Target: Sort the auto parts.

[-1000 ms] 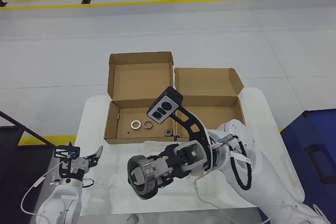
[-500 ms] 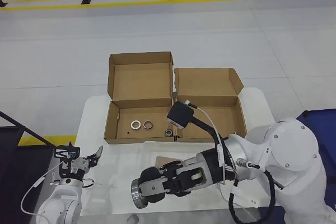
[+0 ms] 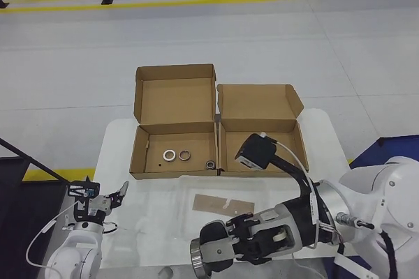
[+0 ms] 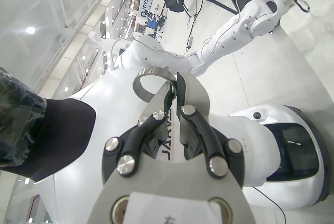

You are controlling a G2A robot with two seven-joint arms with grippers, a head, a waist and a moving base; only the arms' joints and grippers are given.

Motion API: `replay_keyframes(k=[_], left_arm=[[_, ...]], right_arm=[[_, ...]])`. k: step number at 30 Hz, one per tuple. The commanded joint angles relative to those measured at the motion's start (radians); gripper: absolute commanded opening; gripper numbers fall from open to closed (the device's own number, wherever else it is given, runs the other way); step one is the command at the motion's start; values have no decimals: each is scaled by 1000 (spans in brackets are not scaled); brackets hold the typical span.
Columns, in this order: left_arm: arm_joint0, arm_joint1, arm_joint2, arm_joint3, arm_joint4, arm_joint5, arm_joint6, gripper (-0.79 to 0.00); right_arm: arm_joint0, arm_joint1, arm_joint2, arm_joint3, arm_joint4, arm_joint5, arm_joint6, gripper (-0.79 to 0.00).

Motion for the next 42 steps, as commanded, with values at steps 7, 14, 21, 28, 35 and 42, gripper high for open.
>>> replay_keyframes(k=[7, 14, 21, 28, 35, 42], left_arm=[[0, 0, 0, 0, 0, 0, 0, 0], [0, 0, 0, 0, 0, 0, 0, 0], [0, 0, 0, 0, 0, 0, 0, 0], [0, 0, 0, 0, 0, 0, 0, 0], [0, 0, 0, 0, 0, 0, 0, 0], [0, 0, 0, 0, 0, 0, 0, 0]], right_arm=[[60, 22, -27, 0, -271, 6, -19, -785], [247, 66, -17, 0, -567, -21, 21, -785], [378, 93, -82, 0, -685, -23, 23, -785], [386, 98, -131, 0, -544, 21, -21, -785], [238, 87, -70, 0, -39, -41, -13, -785], [35, 83, -37, 29, 256, -150, -66, -785]])
